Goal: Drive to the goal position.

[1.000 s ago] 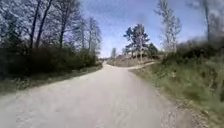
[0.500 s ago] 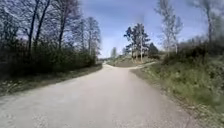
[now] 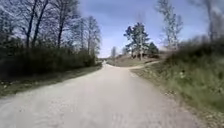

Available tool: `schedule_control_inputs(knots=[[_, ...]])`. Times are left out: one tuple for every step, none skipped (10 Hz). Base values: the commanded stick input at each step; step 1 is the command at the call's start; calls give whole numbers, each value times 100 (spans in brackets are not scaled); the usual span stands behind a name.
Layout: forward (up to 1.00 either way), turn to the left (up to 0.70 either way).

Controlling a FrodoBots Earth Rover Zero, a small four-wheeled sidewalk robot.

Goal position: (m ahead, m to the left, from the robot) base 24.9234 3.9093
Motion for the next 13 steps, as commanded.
schedule_control_inputs(knots=[[70, 0], [70, 0], [70, 0], [70, 0], [70, 0], [70, 0], [70, 0], [70, 0], [70, 0], [70, 0], [70, 0], [70, 0], [78, 0]])
